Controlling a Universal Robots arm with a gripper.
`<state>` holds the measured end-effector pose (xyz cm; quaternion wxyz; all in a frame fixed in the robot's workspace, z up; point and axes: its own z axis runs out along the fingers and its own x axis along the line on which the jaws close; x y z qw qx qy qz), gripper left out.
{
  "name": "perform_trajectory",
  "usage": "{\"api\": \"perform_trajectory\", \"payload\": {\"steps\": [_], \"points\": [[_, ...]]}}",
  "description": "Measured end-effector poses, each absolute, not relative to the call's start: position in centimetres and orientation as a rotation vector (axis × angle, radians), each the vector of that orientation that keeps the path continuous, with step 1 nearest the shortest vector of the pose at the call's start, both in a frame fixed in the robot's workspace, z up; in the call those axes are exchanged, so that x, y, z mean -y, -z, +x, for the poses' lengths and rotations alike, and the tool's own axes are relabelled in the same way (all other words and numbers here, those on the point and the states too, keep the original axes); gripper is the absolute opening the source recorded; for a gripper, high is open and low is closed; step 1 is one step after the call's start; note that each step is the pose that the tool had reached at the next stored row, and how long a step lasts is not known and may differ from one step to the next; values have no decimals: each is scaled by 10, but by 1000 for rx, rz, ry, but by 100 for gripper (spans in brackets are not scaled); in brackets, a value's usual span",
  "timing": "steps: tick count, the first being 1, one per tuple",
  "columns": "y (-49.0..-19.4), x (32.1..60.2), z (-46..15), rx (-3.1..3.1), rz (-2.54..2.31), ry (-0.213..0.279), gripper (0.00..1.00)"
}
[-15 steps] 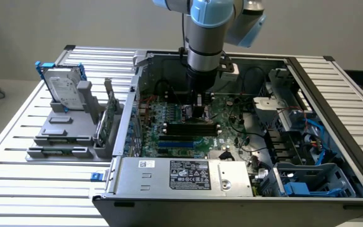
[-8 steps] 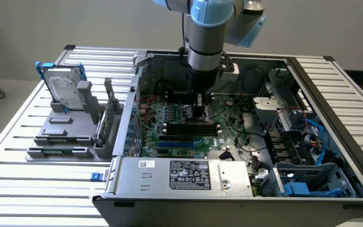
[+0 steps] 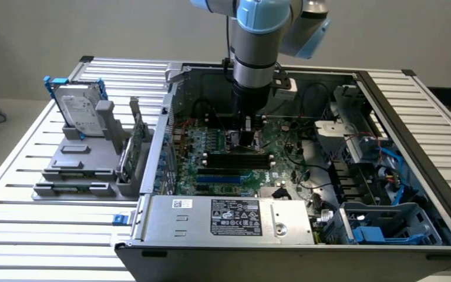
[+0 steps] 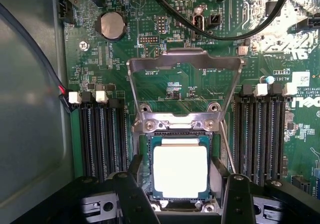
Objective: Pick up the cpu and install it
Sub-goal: 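Place the cpu into insertion slot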
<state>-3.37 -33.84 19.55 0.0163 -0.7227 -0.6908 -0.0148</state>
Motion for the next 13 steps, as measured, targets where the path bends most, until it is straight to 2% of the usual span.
{"api": "perform_trajectory", "payload": {"steps": [13], "points": [[-196, 338, -34, 2145, -2252, 48, 62]]}}
